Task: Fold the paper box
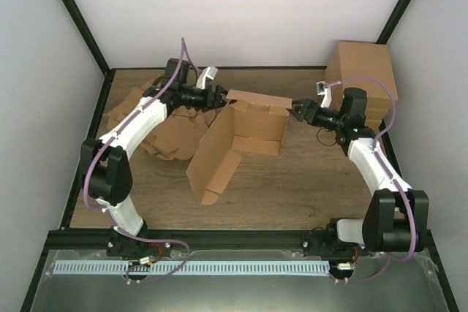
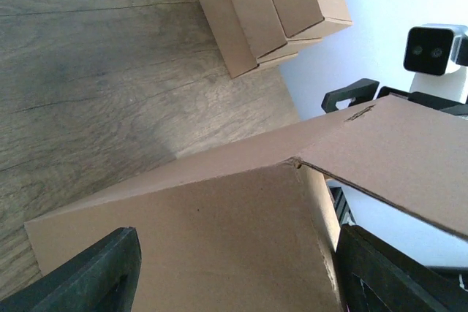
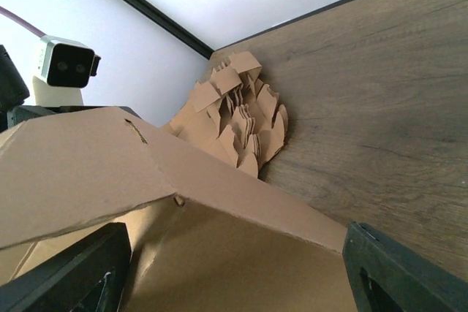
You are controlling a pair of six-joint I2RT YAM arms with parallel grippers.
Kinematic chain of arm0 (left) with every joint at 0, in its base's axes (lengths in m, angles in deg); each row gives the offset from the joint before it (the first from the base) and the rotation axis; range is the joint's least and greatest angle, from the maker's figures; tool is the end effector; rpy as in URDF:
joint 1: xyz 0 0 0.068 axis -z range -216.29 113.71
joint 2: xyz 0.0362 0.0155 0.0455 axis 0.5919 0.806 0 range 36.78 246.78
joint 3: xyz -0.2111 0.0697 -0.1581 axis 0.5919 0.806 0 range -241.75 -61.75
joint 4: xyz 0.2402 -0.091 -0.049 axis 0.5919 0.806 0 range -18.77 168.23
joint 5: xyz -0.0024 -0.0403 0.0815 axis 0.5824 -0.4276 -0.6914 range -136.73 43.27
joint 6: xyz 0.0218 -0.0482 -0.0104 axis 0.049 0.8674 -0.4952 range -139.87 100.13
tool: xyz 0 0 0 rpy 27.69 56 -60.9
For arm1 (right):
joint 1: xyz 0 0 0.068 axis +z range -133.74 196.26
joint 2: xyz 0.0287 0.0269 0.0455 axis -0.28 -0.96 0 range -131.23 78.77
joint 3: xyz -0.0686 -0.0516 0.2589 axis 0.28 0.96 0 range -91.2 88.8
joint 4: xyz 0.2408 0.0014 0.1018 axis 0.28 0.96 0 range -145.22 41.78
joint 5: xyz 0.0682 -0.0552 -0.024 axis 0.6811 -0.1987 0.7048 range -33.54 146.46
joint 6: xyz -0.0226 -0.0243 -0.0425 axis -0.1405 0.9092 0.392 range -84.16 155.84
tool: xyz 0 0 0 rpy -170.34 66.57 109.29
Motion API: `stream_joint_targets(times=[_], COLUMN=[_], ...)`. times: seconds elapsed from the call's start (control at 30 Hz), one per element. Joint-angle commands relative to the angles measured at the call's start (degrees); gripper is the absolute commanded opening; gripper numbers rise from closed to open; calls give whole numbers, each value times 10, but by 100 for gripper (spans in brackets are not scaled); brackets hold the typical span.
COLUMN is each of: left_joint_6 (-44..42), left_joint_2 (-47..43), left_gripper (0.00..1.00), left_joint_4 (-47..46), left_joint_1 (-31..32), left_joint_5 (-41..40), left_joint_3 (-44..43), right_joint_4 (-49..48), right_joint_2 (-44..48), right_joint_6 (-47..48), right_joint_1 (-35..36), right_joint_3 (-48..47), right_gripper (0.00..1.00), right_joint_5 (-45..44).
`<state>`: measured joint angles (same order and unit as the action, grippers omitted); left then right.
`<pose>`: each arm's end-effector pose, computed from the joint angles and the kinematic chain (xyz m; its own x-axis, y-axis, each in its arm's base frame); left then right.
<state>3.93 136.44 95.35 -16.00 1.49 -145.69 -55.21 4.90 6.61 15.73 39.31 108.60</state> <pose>0.3579 -0.1606 0.3026 -0.8597 0.0314 -0.5098 0.4604 0.4797 -0.7469 0.2822 0.0255 0.2810 -0.7086 0.3063 -0.6356 -0.4209 0.5395 0.7293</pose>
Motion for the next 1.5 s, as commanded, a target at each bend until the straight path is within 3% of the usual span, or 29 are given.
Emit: stream_joint_targets(times=[0.0, 0.13, 0.37, 0.47, 0.67, 0.97, 1.23, 1.47], left_joint_6=[-13, -10, -9, -8, -8, 0, 6, -20], left_joint_2=[12, 13, 14, 13, 9, -5, -44, -90], left_gripper=[76, 76, 76, 76, 76, 81, 83, 94], left_joint_4=[5, 3, 3, 2, 1, 1, 22, 66], left_joint_1=[0, 0, 0, 0, 0, -1, -13, -28], left_joint_5=[-11, -11, -9, -7, -8, -14, -41, -78], left_joint_3=[-13, -15, -18, -18, -17, -19, -36, -41], right_joint_4=[60, 124, 197, 176, 221, 300, 297, 281], right_joint_2=[27, 76, 173, 185, 77, -32, -37, -43], right_joint_6=[44, 85, 115, 122, 167, 257, 278, 270], right_joint_1=[-3, -3, -3, -3, 6, 108, 112, 113], right_joint_3=[-41, -50, -73, -95, -187, -251, -228, -222], right_gripper=[84, 85, 86, 85, 84, 85, 85, 85], right_joint_5=[-26, -60, -206, -179, -51, -132, -159, -161])
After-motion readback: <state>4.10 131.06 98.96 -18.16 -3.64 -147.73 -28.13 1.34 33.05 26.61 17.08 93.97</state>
